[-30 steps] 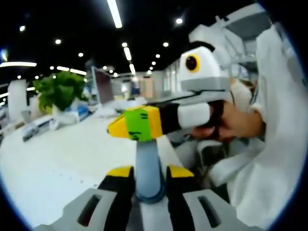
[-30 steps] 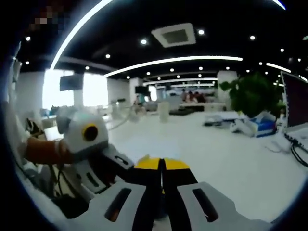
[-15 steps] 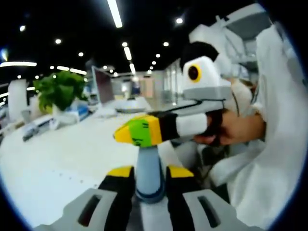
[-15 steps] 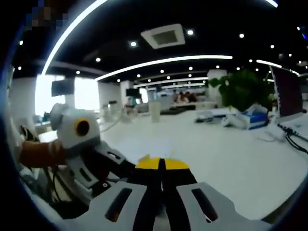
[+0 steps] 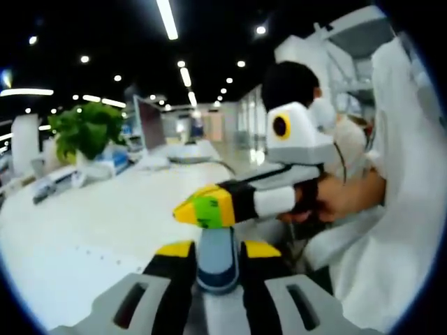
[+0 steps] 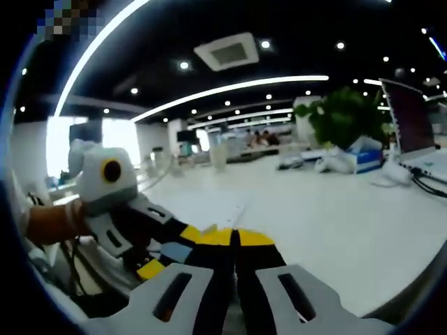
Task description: Pick up the paper insert the paper into the punch align the paper edges press the punch to punch holes
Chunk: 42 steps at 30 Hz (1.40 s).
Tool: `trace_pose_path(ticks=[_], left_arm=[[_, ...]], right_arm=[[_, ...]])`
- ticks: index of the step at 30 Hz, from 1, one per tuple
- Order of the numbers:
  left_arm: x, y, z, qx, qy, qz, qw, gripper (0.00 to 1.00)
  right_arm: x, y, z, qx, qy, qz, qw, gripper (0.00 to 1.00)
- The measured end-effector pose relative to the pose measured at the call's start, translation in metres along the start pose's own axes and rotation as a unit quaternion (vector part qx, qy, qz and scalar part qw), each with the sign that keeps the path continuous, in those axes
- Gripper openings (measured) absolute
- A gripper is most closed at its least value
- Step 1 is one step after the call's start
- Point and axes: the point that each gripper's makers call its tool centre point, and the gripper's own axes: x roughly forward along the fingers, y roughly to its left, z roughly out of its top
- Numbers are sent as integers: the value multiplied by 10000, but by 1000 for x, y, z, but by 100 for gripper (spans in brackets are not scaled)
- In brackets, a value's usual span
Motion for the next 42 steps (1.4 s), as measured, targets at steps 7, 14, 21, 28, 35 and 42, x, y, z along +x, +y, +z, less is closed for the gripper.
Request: trace_pose_path(ticks=[7,14,21,28,35,42], left_arm=[[0,0,0,-9,2,-3,10000,28],[1,-2,1,-33,-6,-2,10000,28],[1,-3,2,-61,-13,-9,10000,28],[1,-3,2,-86,-20,-15,10000,28],[1,-2,2,-110,-33,-21,9999,28],[0,0,2,-157,-51,-25,9999,30]], right_arm=[[0,0,2,-3,-111,-12,9999,2],[2,1,3,-85,-82,10,9999,3],[3,9,22,-61,-260,159,9995,3],[4,13,28,-15,-388,273,9989,3],[7,20,37,197,-447,351,9982,4],[4,22,42,124,-500,472,9976,5]])
